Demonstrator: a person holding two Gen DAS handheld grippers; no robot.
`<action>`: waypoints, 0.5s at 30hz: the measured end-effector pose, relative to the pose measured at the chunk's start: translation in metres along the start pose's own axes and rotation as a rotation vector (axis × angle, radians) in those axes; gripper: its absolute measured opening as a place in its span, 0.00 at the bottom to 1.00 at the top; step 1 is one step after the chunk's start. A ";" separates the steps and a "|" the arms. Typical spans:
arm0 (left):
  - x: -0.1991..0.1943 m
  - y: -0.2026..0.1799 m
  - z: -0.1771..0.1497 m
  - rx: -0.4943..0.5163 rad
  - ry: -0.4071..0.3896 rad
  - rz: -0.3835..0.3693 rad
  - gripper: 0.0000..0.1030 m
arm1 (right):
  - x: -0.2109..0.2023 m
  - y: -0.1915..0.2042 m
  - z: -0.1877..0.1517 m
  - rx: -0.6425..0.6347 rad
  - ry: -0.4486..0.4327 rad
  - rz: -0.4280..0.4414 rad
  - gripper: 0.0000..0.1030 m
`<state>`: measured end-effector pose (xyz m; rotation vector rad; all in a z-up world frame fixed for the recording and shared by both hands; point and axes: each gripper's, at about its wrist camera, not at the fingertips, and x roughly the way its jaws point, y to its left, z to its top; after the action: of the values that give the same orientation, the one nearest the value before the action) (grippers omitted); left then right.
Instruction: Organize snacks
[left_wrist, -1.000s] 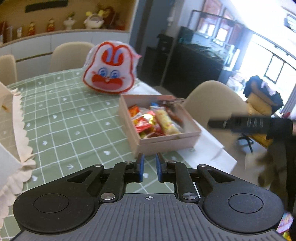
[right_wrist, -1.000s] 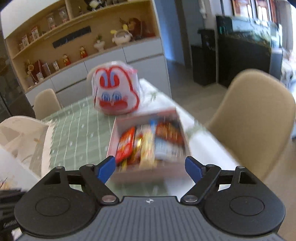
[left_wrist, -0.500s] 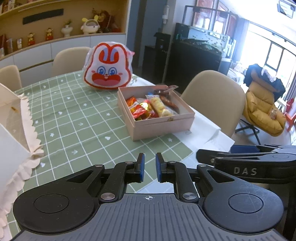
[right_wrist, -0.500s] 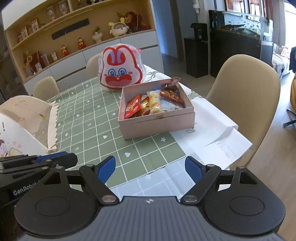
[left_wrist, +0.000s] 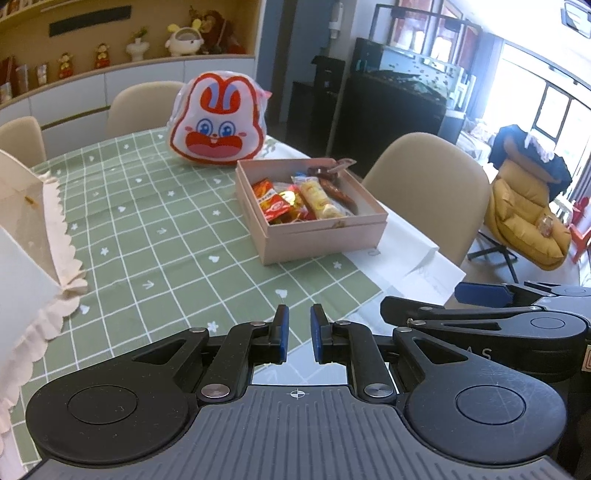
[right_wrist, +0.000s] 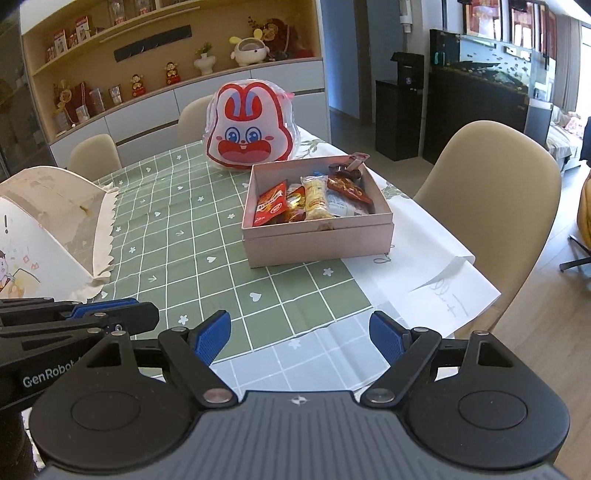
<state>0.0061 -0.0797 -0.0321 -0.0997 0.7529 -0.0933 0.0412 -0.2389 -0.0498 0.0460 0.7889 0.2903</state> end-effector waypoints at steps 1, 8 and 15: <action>0.000 0.000 0.000 -0.002 0.003 -0.001 0.16 | 0.000 0.001 0.000 -0.002 0.000 0.001 0.81; 0.001 0.001 -0.001 -0.008 0.006 -0.007 0.16 | -0.001 0.000 -0.001 -0.007 0.002 -0.008 0.81; 0.002 0.000 -0.001 -0.011 0.009 -0.012 0.16 | -0.001 -0.001 -0.001 -0.006 0.005 -0.012 0.81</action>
<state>0.0068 -0.0796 -0.0344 -0.1147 0.7619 -0.1012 0.0400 -0.2403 -0.0501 0.0346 0.7928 0.2815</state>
